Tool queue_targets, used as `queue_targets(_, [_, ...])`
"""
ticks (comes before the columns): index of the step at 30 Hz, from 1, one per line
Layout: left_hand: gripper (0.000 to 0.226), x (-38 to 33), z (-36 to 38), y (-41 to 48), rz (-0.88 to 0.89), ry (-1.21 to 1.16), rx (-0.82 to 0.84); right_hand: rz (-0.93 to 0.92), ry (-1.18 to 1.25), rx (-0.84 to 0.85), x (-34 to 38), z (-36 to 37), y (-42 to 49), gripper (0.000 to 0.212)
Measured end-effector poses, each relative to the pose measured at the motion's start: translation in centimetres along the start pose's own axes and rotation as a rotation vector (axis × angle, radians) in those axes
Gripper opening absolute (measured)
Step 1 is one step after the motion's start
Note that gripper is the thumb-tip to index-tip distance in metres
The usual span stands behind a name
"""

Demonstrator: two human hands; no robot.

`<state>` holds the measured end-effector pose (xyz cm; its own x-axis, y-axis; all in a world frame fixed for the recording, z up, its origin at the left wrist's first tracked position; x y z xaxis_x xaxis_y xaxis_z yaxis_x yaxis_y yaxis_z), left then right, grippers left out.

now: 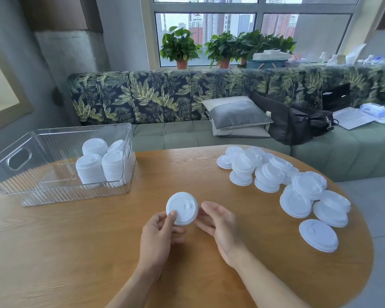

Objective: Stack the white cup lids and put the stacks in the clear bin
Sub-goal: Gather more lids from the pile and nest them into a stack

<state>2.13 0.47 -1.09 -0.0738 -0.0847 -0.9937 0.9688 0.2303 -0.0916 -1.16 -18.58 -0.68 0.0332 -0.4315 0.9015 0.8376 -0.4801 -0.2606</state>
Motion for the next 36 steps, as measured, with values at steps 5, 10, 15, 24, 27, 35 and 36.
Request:
queue_targets(5, [0.031, -0.1, 2.0, 1.9, 0.009, 0.002, -0.001, -0.344, -0.318, -0.298, 3.2, -1.8, 2.2, 0.012])
queue_targets(10, [0.031, -0.4, 5.4, 4.2, 0.005, 0.007, 0.058, -0.646, -0.531, -0.39, 7.9, -2.3, 5.0, 0.026])
queue_targets(15, [0.031, -0.9, 10.5, 5.9, -0.005, 0.007, 0.133, -0.869, -0.729, -0.544, 14.0, -3.4, 8.8, 0.038])
queue_targets(24, [0.031, -0.3, 19.4, 6.3, -0.044, -0.035, 0.201, -0.681, -1.387, -0.622, 17.6, -5.6, 16.8, 0.059])
queue_targets(27, [0.031, 0.0, 20.2, 6.5, -0.052, -0.05, 0.196, -0.621, -1.498, -0.61, 17.7, -6.0, 18.2, 0.062])
queue_targets(35, [0.027, -0.2, 17.7, 6.4, -0.072, -0.115, 0.173, -0.791, -1.144, -0.566, 17.9, -4.5, 15.5, 0.075])
queue_targets(36, [0.028, 0.0, 16.9, 6.2, -0.075, -0.121, 0.172, -0.801, -1.048, -0.524, 17.5, -4.3, 14.8, 0.077])
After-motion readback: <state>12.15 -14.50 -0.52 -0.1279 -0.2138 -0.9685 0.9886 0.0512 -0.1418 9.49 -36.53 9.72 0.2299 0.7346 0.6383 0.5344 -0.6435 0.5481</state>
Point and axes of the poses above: each hand's wrist, its own y-axis towards the middle knuckle, its own z-axis out of the palm, x = y × z, the point moved 10 cm from there along y, towards the middle knuckle, and after that the axes turned 15 degrees about -x, right-handed, at the moved point
